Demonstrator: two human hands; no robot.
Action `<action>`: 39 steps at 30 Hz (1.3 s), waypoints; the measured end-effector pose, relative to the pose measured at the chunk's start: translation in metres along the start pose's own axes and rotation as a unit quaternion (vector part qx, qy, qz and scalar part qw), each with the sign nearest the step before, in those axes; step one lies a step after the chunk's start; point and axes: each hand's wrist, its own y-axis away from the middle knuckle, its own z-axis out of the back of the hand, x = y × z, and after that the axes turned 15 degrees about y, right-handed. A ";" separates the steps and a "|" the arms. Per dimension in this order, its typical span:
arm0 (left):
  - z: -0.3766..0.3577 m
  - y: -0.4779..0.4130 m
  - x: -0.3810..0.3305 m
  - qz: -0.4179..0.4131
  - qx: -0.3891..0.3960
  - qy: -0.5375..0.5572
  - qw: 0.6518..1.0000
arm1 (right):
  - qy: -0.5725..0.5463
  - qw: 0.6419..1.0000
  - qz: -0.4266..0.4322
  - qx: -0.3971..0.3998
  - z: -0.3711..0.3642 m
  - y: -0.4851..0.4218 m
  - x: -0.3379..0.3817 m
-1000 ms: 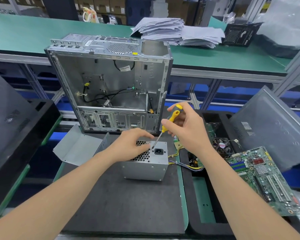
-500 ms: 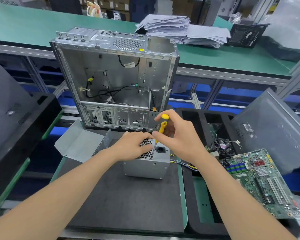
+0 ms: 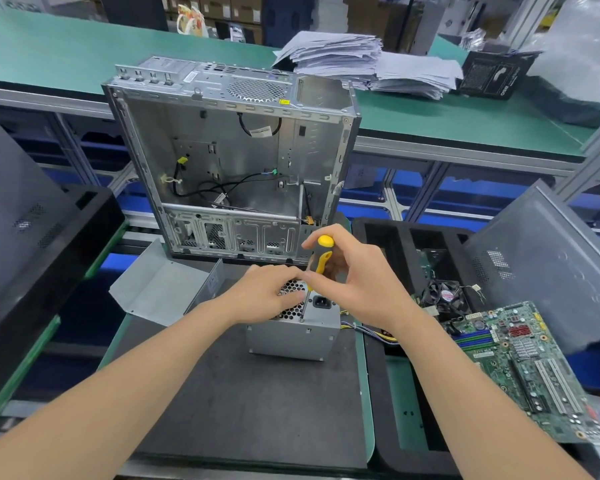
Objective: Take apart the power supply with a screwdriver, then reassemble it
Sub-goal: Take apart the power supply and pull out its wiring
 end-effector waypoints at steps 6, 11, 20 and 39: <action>0.012 0.016 -0.001 -0.096 -0.016 0.121 0.988 | 0.001 1.000 0.005 0.001 0.000 0.000 -0.001; 0.015 0.019 -0.001 -0.107 0.040 0.065 0.991 | 0.004 1.000 0.008 0.008 -0.001 0.000 -0.004; 0.008 0.015 -0.002 -0.098 0.008 0.058 0.993 | 0.046 0.999 -0.006 0.001 0.001 -0.003 -0.006; 0.006 0.011 0.004 -0.122 0.016 0.081 0.989 | 0.129 0.991 -0.011 -0.031 -0.004 -0.017 0.004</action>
